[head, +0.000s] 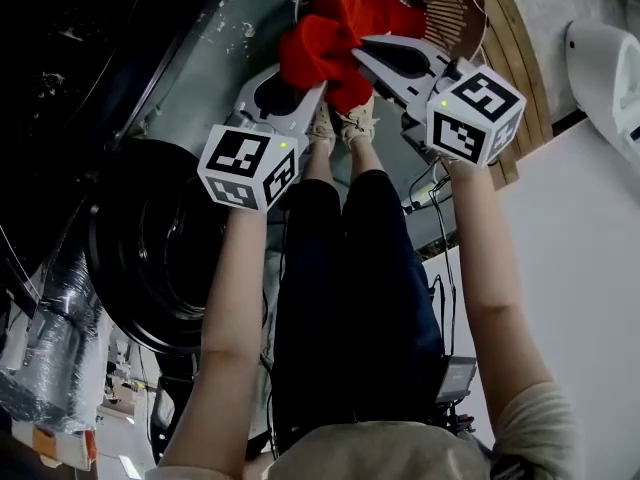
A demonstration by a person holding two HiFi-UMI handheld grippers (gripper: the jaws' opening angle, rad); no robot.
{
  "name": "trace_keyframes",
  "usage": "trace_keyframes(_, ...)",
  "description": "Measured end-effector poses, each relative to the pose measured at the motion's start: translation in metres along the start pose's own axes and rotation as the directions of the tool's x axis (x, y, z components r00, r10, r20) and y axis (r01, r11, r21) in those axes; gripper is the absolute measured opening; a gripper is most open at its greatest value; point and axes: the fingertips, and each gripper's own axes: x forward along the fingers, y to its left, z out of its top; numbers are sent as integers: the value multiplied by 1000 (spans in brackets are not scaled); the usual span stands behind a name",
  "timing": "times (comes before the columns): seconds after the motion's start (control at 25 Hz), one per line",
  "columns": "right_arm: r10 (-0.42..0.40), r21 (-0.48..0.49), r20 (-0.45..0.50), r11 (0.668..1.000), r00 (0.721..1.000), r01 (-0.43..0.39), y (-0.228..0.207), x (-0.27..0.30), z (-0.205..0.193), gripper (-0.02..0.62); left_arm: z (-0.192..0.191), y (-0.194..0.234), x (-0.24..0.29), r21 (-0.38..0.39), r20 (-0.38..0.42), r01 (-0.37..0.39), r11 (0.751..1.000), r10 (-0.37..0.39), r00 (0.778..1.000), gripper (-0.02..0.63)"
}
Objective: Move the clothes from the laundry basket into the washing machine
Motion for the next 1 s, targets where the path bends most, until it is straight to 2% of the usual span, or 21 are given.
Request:
trace_keyframes(0.08, 28, -4, 16, 1000, 999, -28, 23, -5, 12, 26, 5, -13, 1, 12, 20, 31, 999, -31, 999, 201)
trace_keyframes(0.16, 59, -7, 28, 998, 998, -59, 42, -9, 22, 26, 11, -22, 1, 39, 42, 42, 998, -44, 998, 266)
trace_keyframes(0.24, 95, -12, 36, 995, 995, -95, 58, -10, 33, 26, 22, -24, 0, 72, 81, 46, 996, -51, 995, 280)
trace_keyframes(0.32, 139, -6, 29, 990, 990, -139, 72, -10, 40, 26, 34, -26, -4, 138, 113, 40, 990, -56, 992, 300)
trace_keyframes(0.4, 188, 7, 9, 982, 982, -188, 81, -10, 44, 26, 44, -27, -8, 267, 119, 26, 963, -59, 991, 304)
trace_keyframes(0.48, 226, 19, -11, 974, 974, -226, 84, -8, 46, 26, 53, -28, -11, 393, 111, 18, 919, -67, 992, 302)
trace_keyframes(0.6, 263, 32, -46, 965, 964, -262, 87, 2, 45, 26, 58, -27, -12, 517, 86, 9, 856, -62, 994, 302)
trace_keyframes(0.72, 270, 26, -90, 963, 959, -269, 87, 10, 41, 26, 53, -24, -8, 609, 49, -11, 793, -24, 999, 302)
trace_keyframes(0.84, 255, 23, -112, 967, 961, -254, 85, 16, 38, 26, 53, -26, -2, 637, 54, -25, 771, -13, 998, 287)
trace_keyframes(0.92, 251, 24, -134, 968, 959, -250, 85, 20, 35, 26, 51, -26, 0, 649, 62, -40, 759, 0, 998, 234)
trace_keyframes(1.0, 248, 15, -154, 969, 957, -248, 85, 24, 33, 26, 47, -20, 0, 639, 73, -62, 767, 21, 997, 176)
